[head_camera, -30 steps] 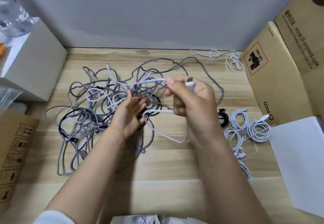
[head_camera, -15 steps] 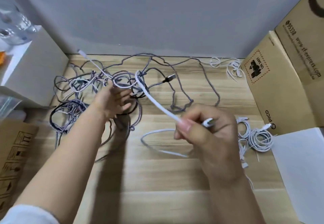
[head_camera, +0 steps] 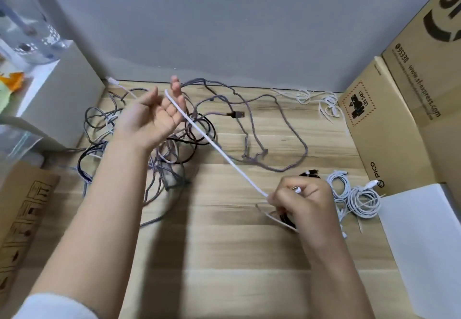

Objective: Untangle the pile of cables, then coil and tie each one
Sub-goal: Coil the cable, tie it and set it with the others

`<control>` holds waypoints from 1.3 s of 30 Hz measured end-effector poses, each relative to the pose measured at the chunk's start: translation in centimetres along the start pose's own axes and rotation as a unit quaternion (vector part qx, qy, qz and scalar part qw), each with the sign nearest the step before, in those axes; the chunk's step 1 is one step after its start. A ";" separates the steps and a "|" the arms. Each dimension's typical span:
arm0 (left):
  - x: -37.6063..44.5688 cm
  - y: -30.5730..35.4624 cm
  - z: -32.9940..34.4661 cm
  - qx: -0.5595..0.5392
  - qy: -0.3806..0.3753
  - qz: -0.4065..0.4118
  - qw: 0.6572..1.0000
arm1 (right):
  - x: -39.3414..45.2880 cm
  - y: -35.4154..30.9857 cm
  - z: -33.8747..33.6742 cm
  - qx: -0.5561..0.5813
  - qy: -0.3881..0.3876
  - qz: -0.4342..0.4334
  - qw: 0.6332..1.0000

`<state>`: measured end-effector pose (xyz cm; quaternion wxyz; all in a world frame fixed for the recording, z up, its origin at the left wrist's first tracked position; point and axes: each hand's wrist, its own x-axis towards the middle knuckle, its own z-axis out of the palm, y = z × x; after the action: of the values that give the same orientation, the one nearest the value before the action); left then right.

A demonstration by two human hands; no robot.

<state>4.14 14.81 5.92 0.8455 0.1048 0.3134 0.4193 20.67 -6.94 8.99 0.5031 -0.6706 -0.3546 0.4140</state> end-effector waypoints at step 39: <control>0.0 -3.9 1.1 0.171 -0.041 -0.159 0.972 | 1.3 -2.5 4.1 -0.034 0.061 -0.245 0.967</control>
<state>7.33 12.40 5.05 0.8832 0.2138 0.3578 0.2152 17.27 -3.64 10.55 0.5866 -0.6039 -0.4908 0.2243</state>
